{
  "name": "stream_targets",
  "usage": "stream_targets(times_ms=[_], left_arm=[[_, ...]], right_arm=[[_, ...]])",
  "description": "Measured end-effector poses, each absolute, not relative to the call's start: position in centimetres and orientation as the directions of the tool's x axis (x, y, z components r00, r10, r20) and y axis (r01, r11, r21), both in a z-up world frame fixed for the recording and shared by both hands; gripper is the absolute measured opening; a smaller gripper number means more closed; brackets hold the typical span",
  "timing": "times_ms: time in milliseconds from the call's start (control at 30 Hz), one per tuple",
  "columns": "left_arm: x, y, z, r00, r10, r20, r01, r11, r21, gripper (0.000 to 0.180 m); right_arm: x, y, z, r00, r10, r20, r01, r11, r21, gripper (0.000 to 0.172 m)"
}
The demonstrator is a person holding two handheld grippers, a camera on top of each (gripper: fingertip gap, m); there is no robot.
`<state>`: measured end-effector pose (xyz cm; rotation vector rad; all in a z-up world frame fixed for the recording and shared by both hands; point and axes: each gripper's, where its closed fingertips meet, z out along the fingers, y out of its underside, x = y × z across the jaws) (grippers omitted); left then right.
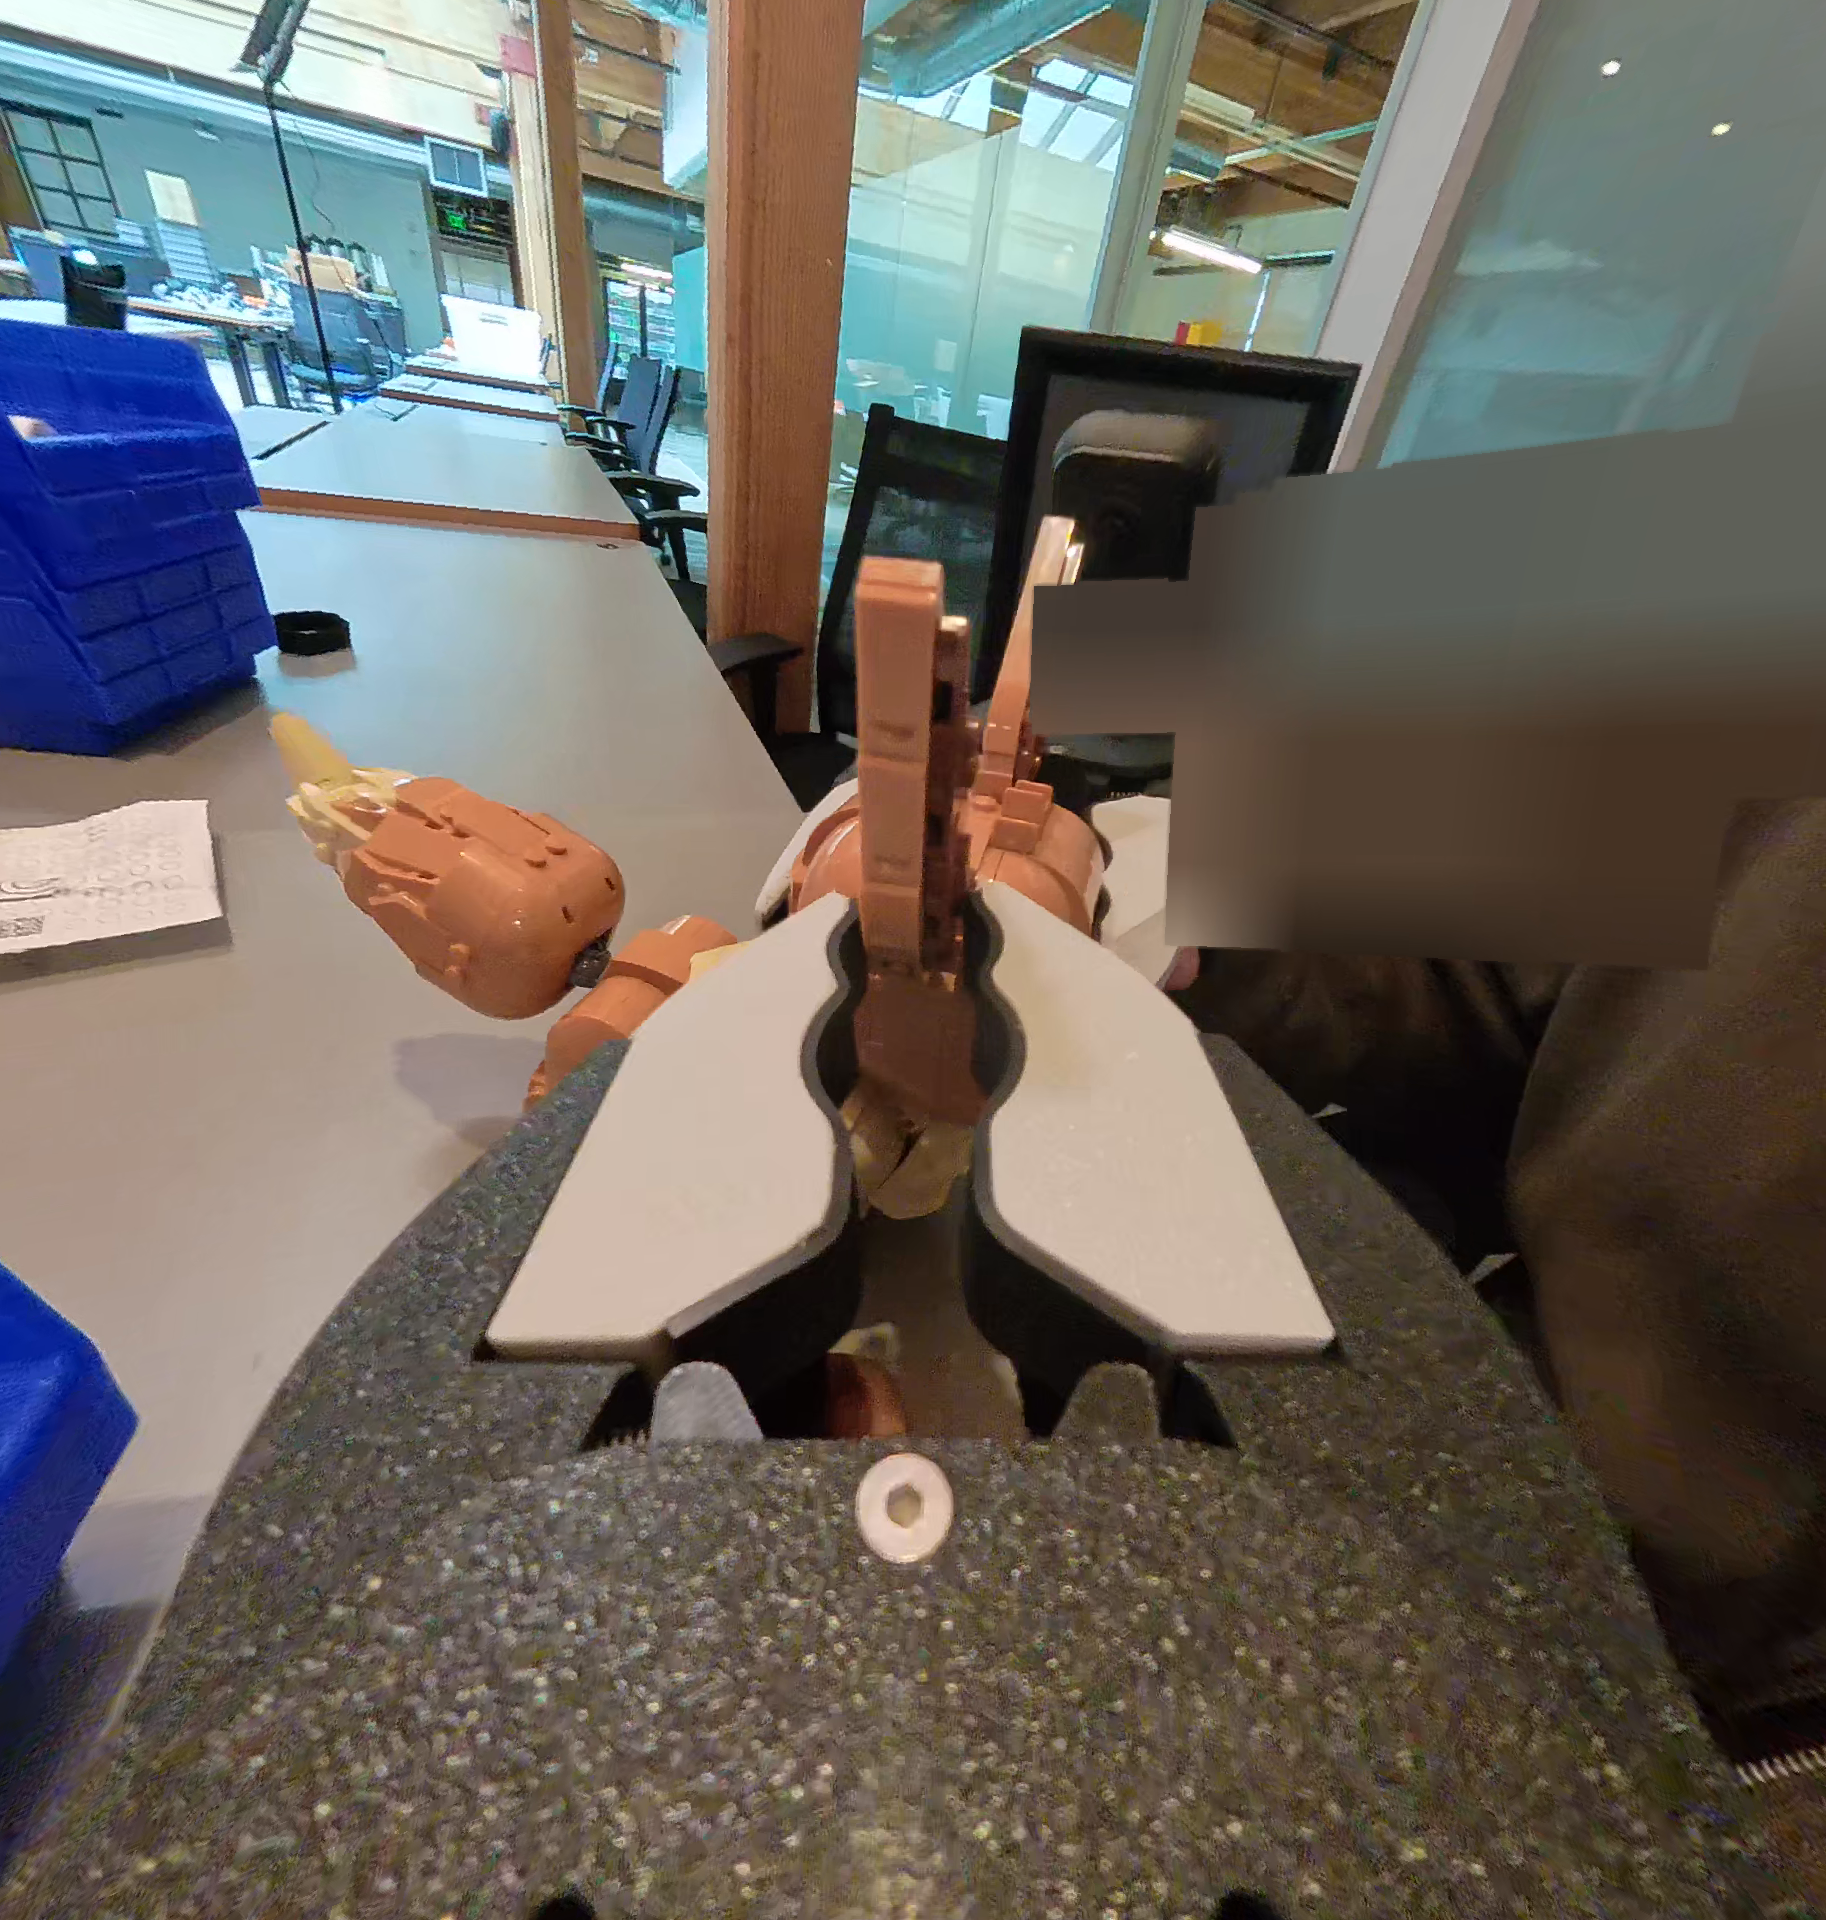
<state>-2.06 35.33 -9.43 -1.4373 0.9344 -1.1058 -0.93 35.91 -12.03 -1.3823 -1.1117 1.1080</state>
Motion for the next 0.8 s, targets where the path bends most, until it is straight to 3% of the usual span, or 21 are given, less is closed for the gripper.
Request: stream_targets(times_ms=[67, 200, 400, 600, 800], left_arm=[[-2.06, 35.40, -9.37, 0.286, -0.948, 0.139, 0.009, -0.143, -0.990, 0.018], [-2.09, 35.66, -9.29, 0.241, -0.911, 0.334, 0.115, -0.315, -0.942, 0.018], [-2.19, 35.77, -9.35, 0.278, -0.920, 0.278, 0.102, -0.259, -0.960, 0.018], [-2.39, 36.16, -9.29, 0.169, -0.847, 0.503, 0.289, -0.445, -0.847, 0.018], [-2.43, 36.15, -9.31, 0.236, -0.879, 0.415, 0.254, -0.356, -0.899, 0.018]], right_arm=[[-0.91, 35.99, -12.00, 0.163, 0.985, -0.061, 0.065, -0.072, -0.995, 0.077], [-0.78, 36.14, -11.91, 0.168, 0.983, -0.075, 0.057, -0.085, -0.995, 0.077], [-0.81, 36.28, -11.96, 0.182, 0.981, -0.071, 0.062, -0.084, -0.995, 0.077], [-0.80, 36.45, -11.88, 0.187, 0.979, -0.086, 0.054, -0.098, -0.994, 0.077], [-0.89, 36.52, -12.02, 0.194, 0.978, -0.080, 0.062, -0.094, -0.994, 0.077]])
